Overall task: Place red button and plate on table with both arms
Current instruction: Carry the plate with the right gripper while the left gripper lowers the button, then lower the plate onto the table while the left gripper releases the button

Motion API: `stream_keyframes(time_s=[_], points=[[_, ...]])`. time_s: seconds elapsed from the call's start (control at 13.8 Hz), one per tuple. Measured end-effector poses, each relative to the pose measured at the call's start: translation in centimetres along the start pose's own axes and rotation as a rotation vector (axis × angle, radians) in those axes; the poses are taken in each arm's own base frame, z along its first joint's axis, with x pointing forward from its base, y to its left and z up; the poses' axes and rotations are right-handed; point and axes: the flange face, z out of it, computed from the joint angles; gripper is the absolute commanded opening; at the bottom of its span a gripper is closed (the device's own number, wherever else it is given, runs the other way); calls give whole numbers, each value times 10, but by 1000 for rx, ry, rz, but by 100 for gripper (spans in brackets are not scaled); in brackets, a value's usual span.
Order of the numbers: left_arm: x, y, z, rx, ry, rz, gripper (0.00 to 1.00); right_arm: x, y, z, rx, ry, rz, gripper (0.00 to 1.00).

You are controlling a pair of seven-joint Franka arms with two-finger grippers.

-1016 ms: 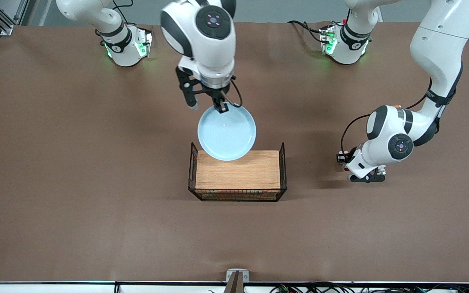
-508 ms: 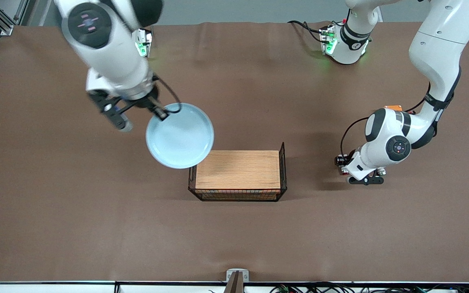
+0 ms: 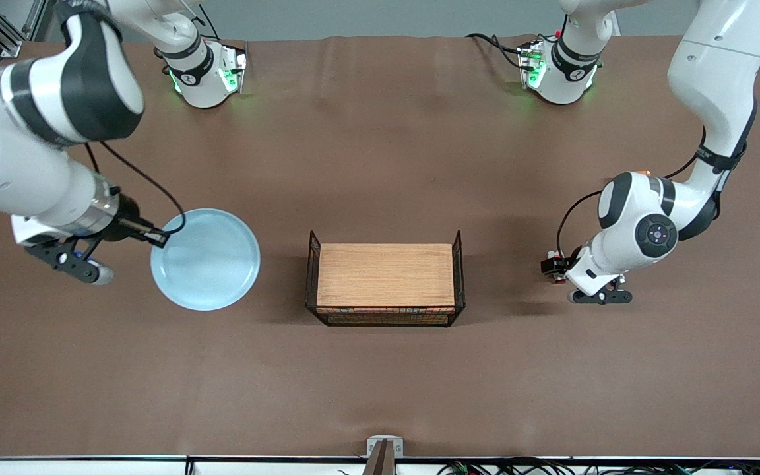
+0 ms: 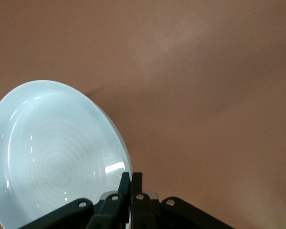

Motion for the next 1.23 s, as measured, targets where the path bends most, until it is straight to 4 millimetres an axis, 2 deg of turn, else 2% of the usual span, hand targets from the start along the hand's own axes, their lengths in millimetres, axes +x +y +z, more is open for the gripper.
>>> stream_keyframes(time_s=[0.15, 0.36, 0.65, 0.87, 1.02, 1.23], points=[[3, 1, -33, 12, 54, 3, 99, 27, 40, 28, 50, 3, -78, 2], [1, -6, -81, 41, 104, -1, 99, 59, 114, 77, 119, 30, -195, 2], [-9, -42, -146, 55, 131, -16, 100, 73, 201, 144, 232, 89, -307, 2], [-25, -53, -192, 63, 143, -44, 100, 78, 259, 204, 313, 88, -356, 1], [-34, -57, -217, 79, 157, -59, 100, 82, 284, 239, 321, 73, -347, 1], [-45, -56, -240, 98, 168, -63, 100, 82, 288, 270, 321, 37, -336, 1]])
